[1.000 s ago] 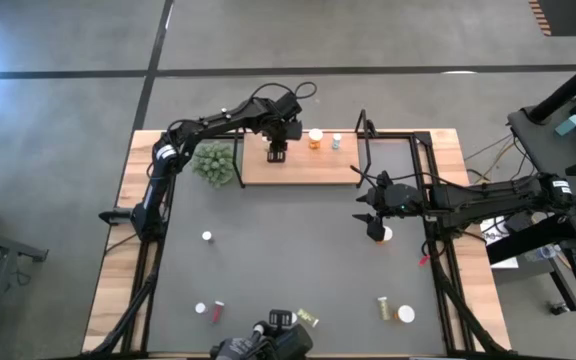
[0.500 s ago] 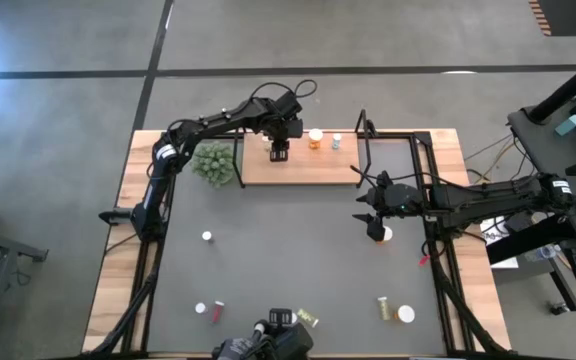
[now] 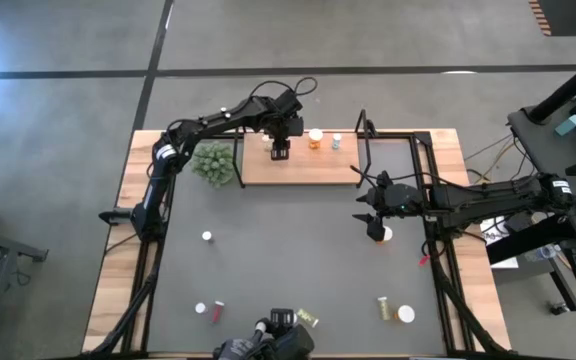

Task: Pick and place medicine bottles onto shelf by color
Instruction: Put the top pink pill bottle on the shelf, then put the top blue pill bottle on the shelf aligned with the other blue pill bottle

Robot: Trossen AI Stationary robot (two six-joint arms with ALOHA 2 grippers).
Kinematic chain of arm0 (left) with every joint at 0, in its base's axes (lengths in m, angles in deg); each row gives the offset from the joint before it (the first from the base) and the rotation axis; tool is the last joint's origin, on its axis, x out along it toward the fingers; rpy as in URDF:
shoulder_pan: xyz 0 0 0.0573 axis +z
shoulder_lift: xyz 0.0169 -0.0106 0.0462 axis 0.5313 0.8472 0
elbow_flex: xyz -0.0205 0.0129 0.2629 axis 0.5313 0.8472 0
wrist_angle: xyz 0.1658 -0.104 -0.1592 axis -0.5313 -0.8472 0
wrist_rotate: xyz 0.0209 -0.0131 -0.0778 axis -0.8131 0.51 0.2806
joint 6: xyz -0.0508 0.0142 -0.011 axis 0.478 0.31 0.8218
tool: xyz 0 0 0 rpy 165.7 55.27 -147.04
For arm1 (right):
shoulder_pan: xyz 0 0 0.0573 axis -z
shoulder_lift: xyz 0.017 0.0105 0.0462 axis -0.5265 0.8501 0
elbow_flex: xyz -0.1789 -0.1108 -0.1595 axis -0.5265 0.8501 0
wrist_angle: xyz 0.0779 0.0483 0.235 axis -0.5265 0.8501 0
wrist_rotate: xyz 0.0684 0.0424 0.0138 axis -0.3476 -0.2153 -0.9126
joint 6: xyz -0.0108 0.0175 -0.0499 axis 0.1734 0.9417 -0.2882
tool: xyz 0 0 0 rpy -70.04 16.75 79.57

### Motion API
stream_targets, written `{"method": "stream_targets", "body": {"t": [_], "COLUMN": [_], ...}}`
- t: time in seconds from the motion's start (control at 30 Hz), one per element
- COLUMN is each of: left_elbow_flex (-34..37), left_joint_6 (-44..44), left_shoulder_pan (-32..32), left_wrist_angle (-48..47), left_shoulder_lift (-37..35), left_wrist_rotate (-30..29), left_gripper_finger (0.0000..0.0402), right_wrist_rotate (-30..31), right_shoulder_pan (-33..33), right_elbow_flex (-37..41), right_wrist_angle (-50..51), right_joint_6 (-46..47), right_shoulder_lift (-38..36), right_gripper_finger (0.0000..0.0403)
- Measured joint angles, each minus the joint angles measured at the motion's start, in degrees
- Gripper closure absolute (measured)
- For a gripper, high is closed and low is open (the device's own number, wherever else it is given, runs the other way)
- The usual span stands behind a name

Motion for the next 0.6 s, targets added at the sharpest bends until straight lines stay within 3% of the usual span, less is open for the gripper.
{"method": "stream_targets", "body": {"t": [0.2, 0.6], "left_elbow_flex": [-0.5, 2.9], "left_joint_6": [3.6, 26.6], "left_shoulder_pan": [-0.2, -6.5], "left_wrist_angle": [0.0, -4.8], "left_shoulder_lift": [-3.1, -16.1], "left_wrist_rotate": [0.1, 0.9], "left_gripper_finger": [0.0228, 0.0228], "right_wrist_rotate": [0.0, 0.0], "right_shoulder_pan": [0.0, 0.0], "right_elbow_flex": [0.0, 0.0], "right_wrist_angle": [0.0, 0.0], "right_joint_6": [0.0, 0.0], "right_shoulder_lift": [0.0, 0.0], "right_gripper_finger": [0.0165, 0.0165]}}
